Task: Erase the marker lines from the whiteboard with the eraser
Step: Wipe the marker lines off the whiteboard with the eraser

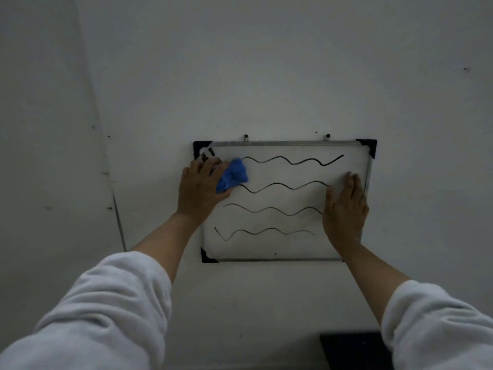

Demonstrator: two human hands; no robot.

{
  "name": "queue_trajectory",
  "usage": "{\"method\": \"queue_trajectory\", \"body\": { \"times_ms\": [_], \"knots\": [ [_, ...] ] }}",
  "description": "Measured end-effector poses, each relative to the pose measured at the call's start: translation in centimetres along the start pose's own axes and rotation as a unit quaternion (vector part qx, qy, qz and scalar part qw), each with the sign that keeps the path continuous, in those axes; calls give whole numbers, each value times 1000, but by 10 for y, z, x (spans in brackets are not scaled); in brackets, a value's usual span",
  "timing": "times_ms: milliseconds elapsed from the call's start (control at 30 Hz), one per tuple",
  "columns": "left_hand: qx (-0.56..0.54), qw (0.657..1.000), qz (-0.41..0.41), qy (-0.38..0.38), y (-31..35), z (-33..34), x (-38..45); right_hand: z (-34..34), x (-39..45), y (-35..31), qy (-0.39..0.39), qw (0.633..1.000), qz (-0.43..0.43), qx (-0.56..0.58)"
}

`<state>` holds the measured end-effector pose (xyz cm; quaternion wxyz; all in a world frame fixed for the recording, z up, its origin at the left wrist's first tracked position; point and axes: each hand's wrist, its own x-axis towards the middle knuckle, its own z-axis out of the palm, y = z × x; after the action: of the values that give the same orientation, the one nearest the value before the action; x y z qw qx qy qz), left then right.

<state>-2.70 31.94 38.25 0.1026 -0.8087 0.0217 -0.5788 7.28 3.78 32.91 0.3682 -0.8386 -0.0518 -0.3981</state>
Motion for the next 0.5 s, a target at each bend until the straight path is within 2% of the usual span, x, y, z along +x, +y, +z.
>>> {"method": "queue_trajectory", "body": {
  "times_ms": [33, 67, 167, 200, 233, 333, 367, 400, 433, 500],
  "knots": [
    [12, 1000, 26, 2, -5, 0, 2, 1, 1, 1, -1, 1000, -1, 1],
    [8, 1000, 7, 7, -8, 1, 6, 2, 1, 3, 1, 1000, -3, 2],
    [-46, 982, -174, 50, -4, 3, 19, 5, 0, 8, 11, 1000, -8, -7],
    [-48, 978, -193, 61, 0, 4, 21, 7, 0, 9, 13, 1000, -9, -9],
    [-40, 982, -175, 62, 2, 5, 19, 8, 0, 10, 14, 1000, -11, -8],
    [13, 999, 36, 16, 0, 9, 10, 11, 2, 12, 12, 1000, -11, -6],
    [18, 998, 65, 11, -2, 9, 10, 12, 3, 13, 12, 1000, -10, -6],
    [5, 999, 34, 13, -3, 10, 13, 13, 4, 13, 12, 1000, -9, -4],
    [-20, 998, -48, 24, -1, 11, 18, 13, 4, 14, 11, 1000, -11, -3],
    [-59, 974, -215, 50, 9, 9, 27, 13, 3, 15, 12, 1000, -15, -3]
  ]
}}
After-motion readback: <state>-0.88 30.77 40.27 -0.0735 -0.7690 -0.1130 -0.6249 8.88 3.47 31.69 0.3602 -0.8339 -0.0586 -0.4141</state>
